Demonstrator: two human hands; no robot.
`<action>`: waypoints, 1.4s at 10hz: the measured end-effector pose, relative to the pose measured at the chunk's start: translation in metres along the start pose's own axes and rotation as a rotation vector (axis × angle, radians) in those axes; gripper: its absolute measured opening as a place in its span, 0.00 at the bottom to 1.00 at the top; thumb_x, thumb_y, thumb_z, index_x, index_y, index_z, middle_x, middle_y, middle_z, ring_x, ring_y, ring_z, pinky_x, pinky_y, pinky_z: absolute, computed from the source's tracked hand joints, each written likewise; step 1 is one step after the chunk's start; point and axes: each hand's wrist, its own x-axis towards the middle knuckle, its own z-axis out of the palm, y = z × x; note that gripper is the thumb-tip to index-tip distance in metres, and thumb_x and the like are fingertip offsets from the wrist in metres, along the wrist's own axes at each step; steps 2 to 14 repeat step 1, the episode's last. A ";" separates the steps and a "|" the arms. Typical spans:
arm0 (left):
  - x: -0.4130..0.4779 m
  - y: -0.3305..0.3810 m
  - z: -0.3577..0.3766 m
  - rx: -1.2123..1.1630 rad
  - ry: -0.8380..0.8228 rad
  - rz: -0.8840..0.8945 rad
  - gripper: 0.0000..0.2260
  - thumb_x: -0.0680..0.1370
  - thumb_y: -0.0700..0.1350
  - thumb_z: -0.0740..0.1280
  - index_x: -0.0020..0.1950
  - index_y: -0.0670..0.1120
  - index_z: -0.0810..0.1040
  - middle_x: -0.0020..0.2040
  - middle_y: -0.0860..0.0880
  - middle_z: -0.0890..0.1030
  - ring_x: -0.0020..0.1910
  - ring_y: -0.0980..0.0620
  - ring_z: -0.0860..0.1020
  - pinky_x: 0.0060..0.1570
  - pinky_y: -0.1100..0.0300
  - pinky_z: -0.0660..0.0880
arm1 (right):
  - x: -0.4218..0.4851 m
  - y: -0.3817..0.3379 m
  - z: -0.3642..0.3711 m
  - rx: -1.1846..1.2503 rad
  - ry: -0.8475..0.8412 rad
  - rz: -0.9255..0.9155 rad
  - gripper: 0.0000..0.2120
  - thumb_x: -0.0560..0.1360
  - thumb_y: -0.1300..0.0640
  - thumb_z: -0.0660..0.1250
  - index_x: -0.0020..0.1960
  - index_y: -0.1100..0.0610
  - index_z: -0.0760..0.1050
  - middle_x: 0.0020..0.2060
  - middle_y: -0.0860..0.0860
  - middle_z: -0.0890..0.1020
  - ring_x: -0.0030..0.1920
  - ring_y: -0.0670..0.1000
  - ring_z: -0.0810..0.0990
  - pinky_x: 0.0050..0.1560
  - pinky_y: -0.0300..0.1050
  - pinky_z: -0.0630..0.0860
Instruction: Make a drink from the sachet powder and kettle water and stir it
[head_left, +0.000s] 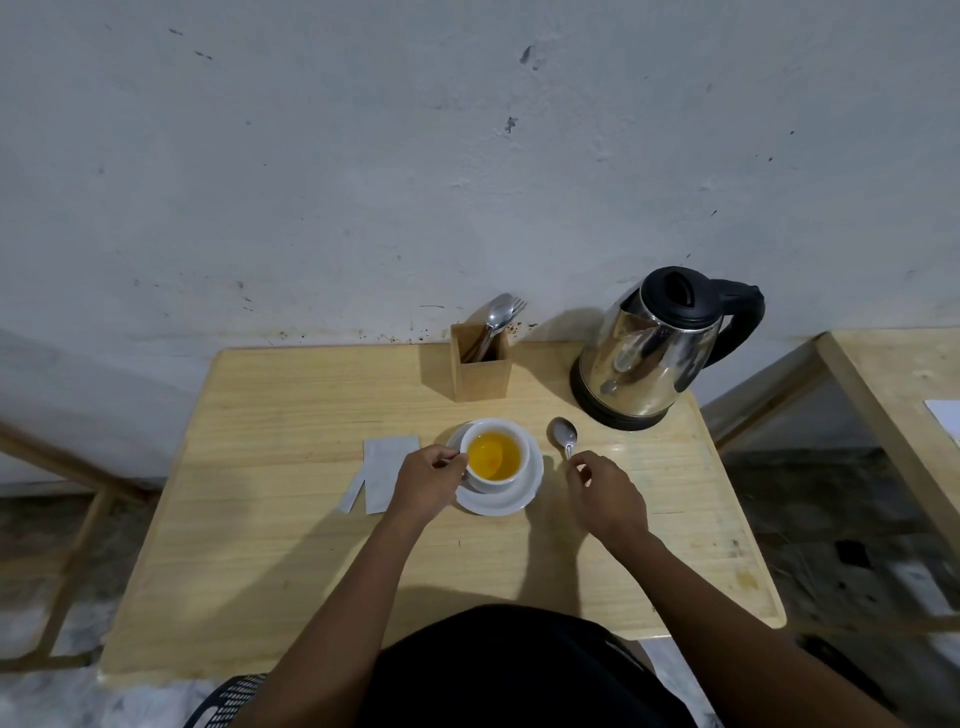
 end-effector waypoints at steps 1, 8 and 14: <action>0.005 0.011 -0.005 0.057 0.022 0.004 0.09 0.75 0.48 0.67 0.49 0.44 0.81 0.39 0.49 0.81 0.37 0.50 0.78 0.39 0.56 0.74 | 0.008 -0.013 -0.010 0.038 0.004 -0.176 0.13 0.81 0.48 0.55 0.50 0.51 0.77 0.43 0.50 0.80 0.43 0.51 0.78 0.40 0.47 0.72; 0.005 0.011 -0.005 0.057 0.022 0.004 0.09 0.75 0.48 0.67 0.49 0.44 0.81 0.39 0.49 0.81 0.37 0.50 0.78 0.39 0.56 0.74 | 0.008 -0.013 -0.010 0.038 0.004 -0.176 0.13 0.81 0.48 0.55 0.50 0.51 0.77 0.43 0.50 0.80 0.43 0.51 0.78 0.40 0.47 0.72; 0.005 0.011 -0.005 0.057 0.022 0.004 0.09 0.75 0.48 0.67 0.49 0.44 0.81 0.39 0.49 0.81 0.37 0.50 0.78 0.39 0.56 0.74 | 0.008 -0.013 -0.010 0.038 0.004 -0.176 0.13 0.81 0.48 0.55 0.50 0.51 0.77 0.43 0.50 0.80 0.43 0.51 0.78 0.40 0.47 0.72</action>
